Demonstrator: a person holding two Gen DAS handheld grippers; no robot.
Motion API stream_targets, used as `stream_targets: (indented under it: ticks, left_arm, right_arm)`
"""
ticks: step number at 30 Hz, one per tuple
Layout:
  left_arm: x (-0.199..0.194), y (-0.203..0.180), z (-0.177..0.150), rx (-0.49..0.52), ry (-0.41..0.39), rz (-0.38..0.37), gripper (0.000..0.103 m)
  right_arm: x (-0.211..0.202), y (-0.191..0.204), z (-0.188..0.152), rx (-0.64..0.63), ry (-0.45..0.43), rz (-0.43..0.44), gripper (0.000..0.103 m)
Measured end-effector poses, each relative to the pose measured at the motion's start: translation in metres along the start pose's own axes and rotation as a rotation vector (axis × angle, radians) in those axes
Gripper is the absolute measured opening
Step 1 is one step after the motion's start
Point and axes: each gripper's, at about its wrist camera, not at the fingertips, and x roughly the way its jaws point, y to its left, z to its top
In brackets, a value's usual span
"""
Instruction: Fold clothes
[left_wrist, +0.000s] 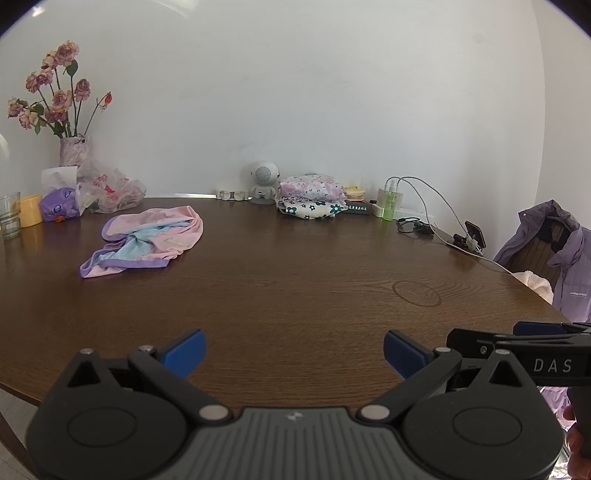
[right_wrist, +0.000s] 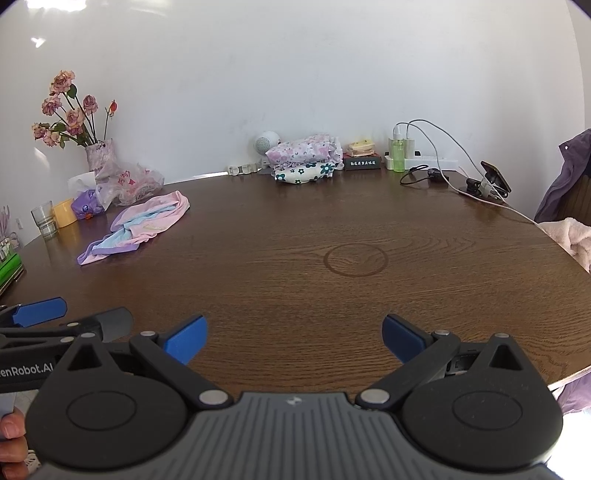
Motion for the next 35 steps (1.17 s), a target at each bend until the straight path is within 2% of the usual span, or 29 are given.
stream_targets:
  ticks: [35]
  left_arm:
    - [-0.0024, -0.0003, -0.0006, 0.002, -0.013, 0.032, 0.103]
  right_arm:
    - [0.0008, -0.0014, -0.0004, 0.001, 0.005, 0.003, 0.103]
